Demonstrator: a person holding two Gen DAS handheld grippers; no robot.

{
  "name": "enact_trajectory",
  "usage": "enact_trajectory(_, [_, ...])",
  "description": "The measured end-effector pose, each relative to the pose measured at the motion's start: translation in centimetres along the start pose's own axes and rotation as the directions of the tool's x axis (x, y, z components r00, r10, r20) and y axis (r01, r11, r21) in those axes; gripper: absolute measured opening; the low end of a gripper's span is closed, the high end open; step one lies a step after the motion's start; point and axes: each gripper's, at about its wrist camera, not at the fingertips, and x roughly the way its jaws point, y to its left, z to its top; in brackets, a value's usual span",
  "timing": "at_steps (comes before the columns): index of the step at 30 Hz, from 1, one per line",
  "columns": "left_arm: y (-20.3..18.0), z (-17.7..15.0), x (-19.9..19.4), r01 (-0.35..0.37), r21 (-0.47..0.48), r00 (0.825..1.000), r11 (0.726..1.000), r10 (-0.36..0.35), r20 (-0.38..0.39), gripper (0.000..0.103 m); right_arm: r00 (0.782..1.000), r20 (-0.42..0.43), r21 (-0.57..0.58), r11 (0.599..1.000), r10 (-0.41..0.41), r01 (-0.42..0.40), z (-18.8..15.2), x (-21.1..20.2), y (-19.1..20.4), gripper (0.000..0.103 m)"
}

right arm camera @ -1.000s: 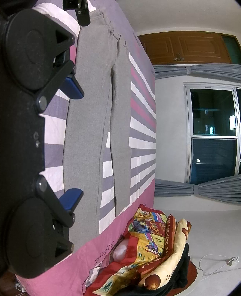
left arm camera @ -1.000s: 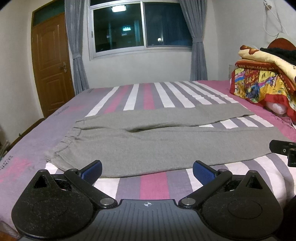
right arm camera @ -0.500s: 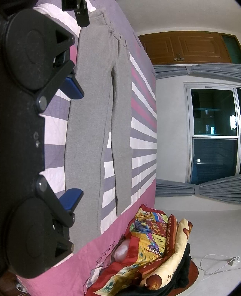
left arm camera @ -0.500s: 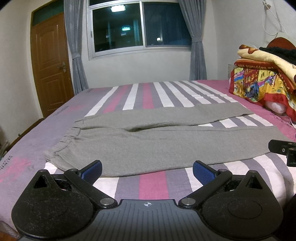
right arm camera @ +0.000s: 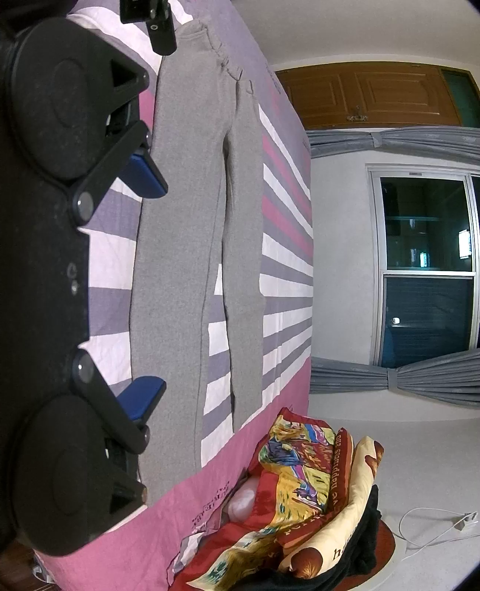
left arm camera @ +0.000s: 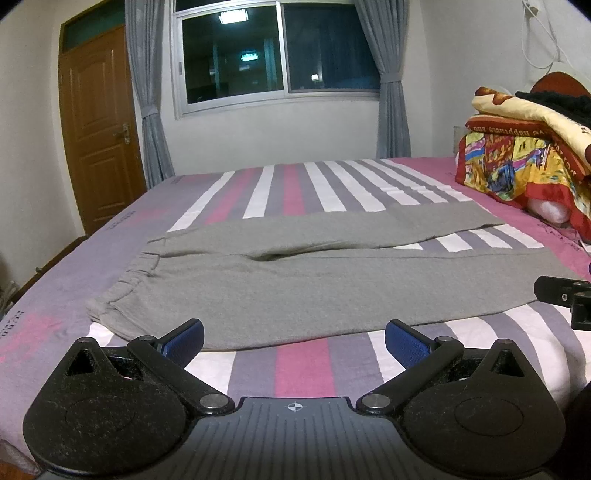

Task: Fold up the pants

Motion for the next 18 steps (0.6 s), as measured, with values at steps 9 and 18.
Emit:
enact_trajectory(9, [0.08,-0.08,-0.02,0.001,0.003,1.000,1.000,-0.001,-0.002,0.103,1.000,0.001,-0.004,1.000,0.003,-0.003,-0.50,0.00,0.10,0.102])
enact_trajectory(18, [0.60,-0.23,0.17,-0.002,0.000,1.000,1.000,0.002,-0.005,0.103,1.000,-0.002,-0.007,1.000,0.004,-0.004,-0.46,-0.05,0.24,0.102])
